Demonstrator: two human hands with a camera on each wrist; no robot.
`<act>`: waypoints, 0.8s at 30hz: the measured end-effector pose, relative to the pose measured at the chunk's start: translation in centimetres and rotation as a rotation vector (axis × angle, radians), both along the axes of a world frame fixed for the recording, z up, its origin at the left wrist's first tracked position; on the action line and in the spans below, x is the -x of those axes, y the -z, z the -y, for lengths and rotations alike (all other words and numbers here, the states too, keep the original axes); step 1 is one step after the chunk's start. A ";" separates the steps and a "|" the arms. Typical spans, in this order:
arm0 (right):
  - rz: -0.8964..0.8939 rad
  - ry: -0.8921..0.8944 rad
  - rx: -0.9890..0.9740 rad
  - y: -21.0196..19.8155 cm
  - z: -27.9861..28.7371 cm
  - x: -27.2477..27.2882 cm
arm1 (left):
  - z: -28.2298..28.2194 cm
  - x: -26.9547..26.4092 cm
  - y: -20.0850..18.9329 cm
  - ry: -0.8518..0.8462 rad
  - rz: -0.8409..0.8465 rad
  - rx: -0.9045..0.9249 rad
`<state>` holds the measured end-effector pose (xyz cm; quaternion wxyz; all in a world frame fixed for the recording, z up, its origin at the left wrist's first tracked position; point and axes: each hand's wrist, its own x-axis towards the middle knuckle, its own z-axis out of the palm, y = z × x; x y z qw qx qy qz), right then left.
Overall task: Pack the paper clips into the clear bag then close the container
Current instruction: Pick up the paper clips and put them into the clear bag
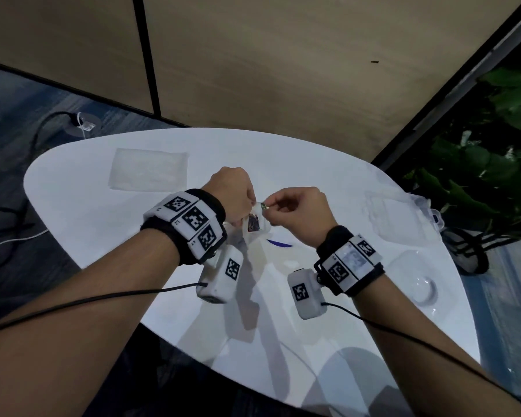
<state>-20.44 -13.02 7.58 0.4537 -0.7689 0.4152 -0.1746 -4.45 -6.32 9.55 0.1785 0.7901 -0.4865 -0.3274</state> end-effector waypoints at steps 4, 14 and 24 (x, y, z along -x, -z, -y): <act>-0.128 -0.120 0.092 0.0 -0.8 0.5 | -0.2 0.7 -0.3 0.085 -0.115 -0.016; -0.173 -0.192 -0.024 2.1 -0.6 11.8 | -0.7 7.5 -0.2 0.420 -0.060 0.056; -0.095 0.000 -0.055 2.5 -0.6 12.0 | -0.5 11.6 2.2 0.397 0.161 0.146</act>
